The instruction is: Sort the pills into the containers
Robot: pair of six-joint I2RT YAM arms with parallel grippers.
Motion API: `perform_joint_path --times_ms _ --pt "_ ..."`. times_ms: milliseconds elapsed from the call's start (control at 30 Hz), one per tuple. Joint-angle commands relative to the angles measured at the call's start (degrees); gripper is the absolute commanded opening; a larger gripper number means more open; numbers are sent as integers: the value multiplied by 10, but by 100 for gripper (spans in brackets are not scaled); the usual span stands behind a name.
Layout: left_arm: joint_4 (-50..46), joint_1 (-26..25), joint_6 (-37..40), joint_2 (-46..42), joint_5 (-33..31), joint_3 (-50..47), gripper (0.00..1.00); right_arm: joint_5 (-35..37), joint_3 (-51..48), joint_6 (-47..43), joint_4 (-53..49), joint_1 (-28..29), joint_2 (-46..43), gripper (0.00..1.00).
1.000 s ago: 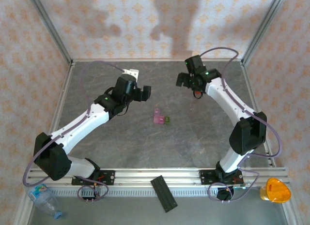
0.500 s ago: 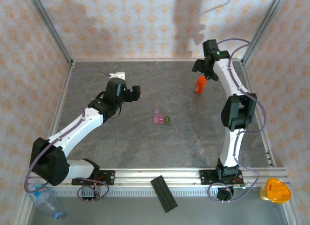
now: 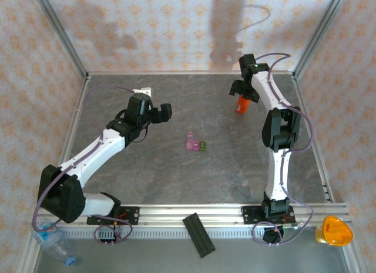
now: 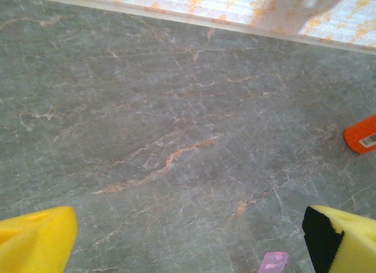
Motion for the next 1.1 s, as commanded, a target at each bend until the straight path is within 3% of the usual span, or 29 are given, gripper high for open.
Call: perform_joint_path --times_ms 0,467,733,833,1067 --pt "-1 2 -7 15 21 20 100 15 -10 -8 -8 1 14 77" --pt "0 2 -10 13 28 7 100 7 -24 -14 5 1 35 63" --pt "3 2 1 8 48 2 100 -2 -37 -16 13 1 14 41" --pt "2 2 21 2 62 6 100 -23 -53 -14 23 2 -17 36" --pt "68 0 123 -16 143 -18 100 -90 -91 -12 38 21 -102 34"
